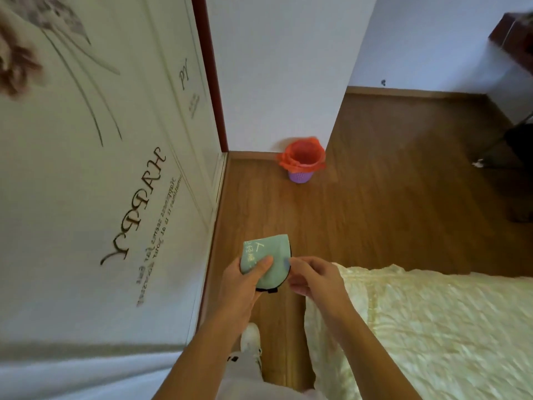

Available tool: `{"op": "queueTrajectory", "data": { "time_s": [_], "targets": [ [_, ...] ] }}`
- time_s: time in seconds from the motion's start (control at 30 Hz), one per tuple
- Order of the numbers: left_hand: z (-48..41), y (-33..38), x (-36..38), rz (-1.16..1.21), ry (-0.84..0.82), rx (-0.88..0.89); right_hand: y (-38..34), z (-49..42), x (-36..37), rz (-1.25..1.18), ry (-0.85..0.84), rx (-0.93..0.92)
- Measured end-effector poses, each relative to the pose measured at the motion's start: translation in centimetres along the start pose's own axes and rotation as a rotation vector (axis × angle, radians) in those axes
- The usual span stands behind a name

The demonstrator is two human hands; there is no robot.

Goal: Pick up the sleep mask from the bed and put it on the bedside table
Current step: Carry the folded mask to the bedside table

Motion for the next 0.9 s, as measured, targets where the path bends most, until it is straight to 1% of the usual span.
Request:
{"op": "queueTrajectory", "data": {
  "time_s": [0.23, 0.5, 0.67, 0.9],
  "targets": [
    [-9.5, 5.7, -2.0, -0.002, -0.036, 0.001, -3.7, -9.0, 5.0, -0.03, 0.014, 0.004],
    [-18.3, 10.4, 0.3, -0.035, -0.045, -0.012, -7.2, -18.2, 5.2, -0.095, 0.02, 0.02],
    [-25.4, 13.9, 5.0, -0.073, -0.084, -0.018, -10.4, -25.3, 3.1, -0.137, 0.032, -0.003],
    [-35.1, 21.3, 16.1, -0.151, -0.179, 0.001, -18.3, -36.0, -4.1, -0.19, 0.121, -0.065]
  ]
}}
Point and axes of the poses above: each hand's wrist, its own z-axis away from the middle knuckle, its own x-axis out of the palm, y = z × x, the point moved 5 cm from there along -z, towards the middle knuckle, and after that the axes turned 13 degrees about -z, right-handed, at the moved point
